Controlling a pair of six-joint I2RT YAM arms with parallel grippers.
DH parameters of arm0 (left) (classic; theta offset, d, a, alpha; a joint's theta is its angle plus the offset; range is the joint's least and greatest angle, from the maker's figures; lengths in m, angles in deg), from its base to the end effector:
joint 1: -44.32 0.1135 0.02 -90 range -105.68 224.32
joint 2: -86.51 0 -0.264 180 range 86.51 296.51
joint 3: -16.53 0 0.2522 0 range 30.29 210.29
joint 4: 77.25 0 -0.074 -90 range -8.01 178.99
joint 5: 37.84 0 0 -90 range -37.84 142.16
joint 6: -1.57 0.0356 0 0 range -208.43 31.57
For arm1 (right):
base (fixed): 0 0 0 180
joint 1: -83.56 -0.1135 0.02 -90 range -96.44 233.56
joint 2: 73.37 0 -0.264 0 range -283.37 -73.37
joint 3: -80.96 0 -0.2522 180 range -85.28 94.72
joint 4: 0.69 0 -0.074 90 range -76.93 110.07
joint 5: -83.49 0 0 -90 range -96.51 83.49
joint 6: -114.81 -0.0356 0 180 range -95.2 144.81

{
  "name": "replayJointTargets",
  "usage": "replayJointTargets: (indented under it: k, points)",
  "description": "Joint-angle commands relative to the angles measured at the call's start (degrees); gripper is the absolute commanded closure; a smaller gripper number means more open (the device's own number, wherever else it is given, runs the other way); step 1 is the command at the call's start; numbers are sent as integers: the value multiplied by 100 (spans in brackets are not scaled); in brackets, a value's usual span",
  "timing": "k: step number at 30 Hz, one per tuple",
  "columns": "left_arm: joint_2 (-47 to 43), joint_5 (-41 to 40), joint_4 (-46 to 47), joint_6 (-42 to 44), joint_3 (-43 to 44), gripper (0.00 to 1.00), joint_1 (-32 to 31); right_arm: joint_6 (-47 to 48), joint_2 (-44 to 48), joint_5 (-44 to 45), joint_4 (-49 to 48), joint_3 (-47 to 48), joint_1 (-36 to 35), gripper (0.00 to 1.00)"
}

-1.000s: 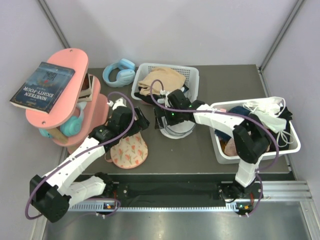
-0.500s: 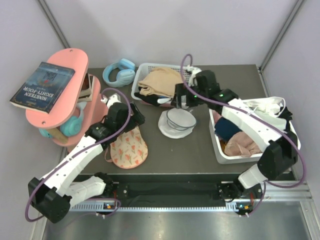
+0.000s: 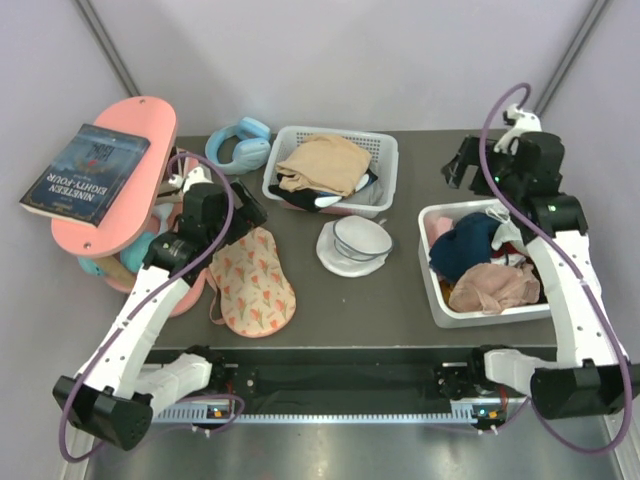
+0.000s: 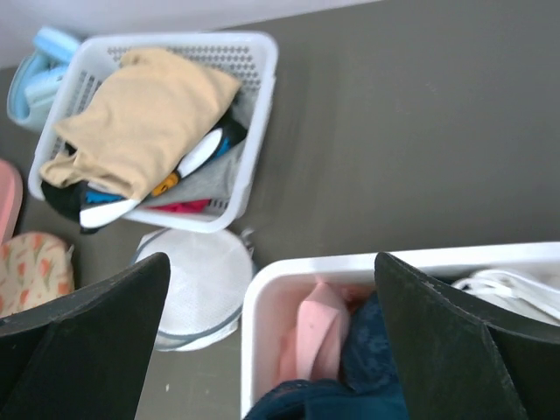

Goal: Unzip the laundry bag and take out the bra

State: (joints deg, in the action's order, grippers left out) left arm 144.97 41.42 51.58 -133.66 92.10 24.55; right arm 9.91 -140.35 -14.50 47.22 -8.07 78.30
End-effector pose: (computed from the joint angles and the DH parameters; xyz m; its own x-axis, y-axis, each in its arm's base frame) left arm 0.2029 -0.0659 0.3517 -0.5040 -0.5601 -0.6575 -0.2425 0.8224 -0.5146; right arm 0.2456 0.0276 0.4147 -0.4461 0.2146 -0.8689 -0.1062 0.9513 0.2895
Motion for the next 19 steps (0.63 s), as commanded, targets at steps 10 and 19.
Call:
replayJointTargets:
  k: [10, 19]
  points:
    - [-150, -165, -179, 586, 667, 1, 34, 171, 994, -1, -471, -734, 315, 0]
    - [-168, -147, -197, 603, 693, 1, 26, 215, 985, 69, -444, -646, 306, 0]
